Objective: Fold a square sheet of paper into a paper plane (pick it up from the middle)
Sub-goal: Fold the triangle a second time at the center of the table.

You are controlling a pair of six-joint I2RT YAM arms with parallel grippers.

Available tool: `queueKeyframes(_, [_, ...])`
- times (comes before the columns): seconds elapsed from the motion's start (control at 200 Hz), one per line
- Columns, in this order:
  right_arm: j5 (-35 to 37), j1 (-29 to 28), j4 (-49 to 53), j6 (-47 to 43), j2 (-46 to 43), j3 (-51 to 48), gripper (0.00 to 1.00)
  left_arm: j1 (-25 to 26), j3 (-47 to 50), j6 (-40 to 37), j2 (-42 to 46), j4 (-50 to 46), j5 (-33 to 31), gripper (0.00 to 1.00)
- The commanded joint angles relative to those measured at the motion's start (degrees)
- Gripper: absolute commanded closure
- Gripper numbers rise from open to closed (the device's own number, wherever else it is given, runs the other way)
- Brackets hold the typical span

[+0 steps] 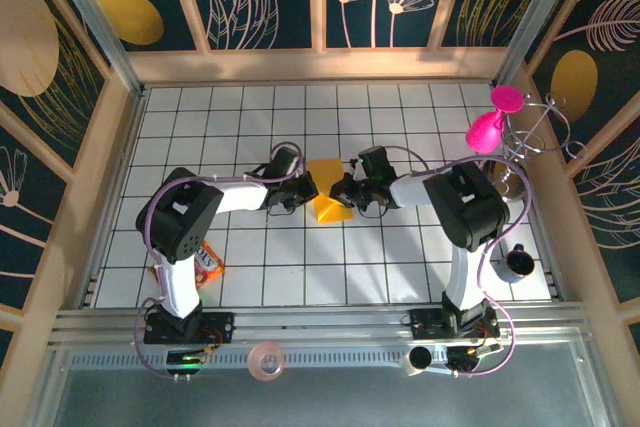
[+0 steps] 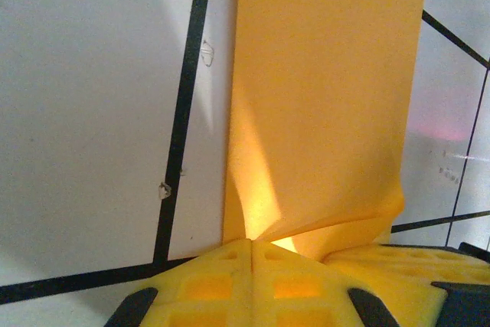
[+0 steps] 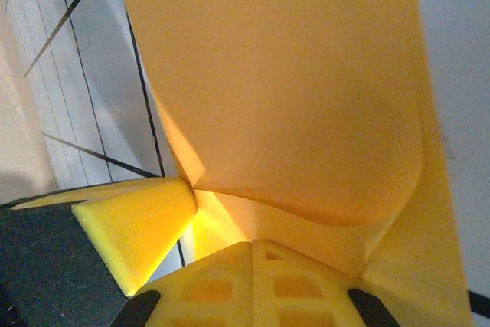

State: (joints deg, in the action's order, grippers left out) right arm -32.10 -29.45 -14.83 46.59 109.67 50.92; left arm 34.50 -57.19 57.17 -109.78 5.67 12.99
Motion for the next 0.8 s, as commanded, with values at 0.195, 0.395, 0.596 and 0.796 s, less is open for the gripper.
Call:
queueKeyframes(0.195, [6.11, -0.69, 5.32, 1.66, 3.52, -0.69, 1.0, 0.0, -2.57, -3.62, 2.56, -3.94, -1.33, 1.0])
queueKeyframes(0.395, [6.31, -0.96, 5.26, 4.52, 3.82, -1.02, 1.0, 1.66, 3.17, -1.2, 9.49, 0.6, 0.28, 1.0])
queueKeyframes(0.596, [4.35, -0.87, 3.02, 7.22, 4.08, -2.05, 1.0, 4.94, 8.48, 2.78, 10.76, 5.02, 2.81, 1.0])
queueKeyframes(0.796, [3.88, -0.69, 2.26, 8.37, 4.25, -2.71, 1.0, 6.79, 6.68, 1.66, 7.4, 3.94, 3.23, 1.0])
